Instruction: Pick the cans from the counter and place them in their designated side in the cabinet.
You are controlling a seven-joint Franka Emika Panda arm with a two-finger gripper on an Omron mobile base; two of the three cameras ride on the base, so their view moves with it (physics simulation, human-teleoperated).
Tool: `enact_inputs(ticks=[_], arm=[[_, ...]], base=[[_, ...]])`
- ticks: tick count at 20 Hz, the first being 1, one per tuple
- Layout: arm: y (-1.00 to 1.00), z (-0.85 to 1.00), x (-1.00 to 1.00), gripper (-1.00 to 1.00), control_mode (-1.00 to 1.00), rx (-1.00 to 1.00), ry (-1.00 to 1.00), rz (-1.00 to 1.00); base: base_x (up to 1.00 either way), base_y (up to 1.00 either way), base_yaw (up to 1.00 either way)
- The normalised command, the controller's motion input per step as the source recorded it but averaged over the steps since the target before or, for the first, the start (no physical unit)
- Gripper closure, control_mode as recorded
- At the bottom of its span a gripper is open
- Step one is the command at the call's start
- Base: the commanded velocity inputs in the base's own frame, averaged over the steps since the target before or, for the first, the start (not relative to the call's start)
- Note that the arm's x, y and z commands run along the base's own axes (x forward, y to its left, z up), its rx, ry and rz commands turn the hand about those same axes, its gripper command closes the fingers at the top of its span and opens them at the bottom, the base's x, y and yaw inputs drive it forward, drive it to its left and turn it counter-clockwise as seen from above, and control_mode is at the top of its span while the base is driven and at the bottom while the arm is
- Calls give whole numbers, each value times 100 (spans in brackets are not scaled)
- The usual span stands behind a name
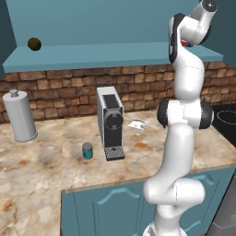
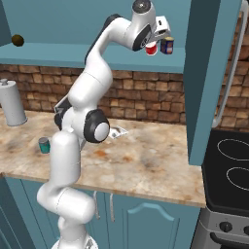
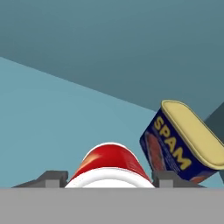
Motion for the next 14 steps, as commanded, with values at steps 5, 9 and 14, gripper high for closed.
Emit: enact_inputs(ticks=[5, 9, 14], arm=[[-1, -14, 9, -100, -100, -1, 0, 5], [0, -19, 9, -100, -100, -2, 0, 5], [0, -5, 19, -100, -100, 0, -3, 5]], base=[[0, 0, 0], [0, 0, 0], [0, 0, 0]])
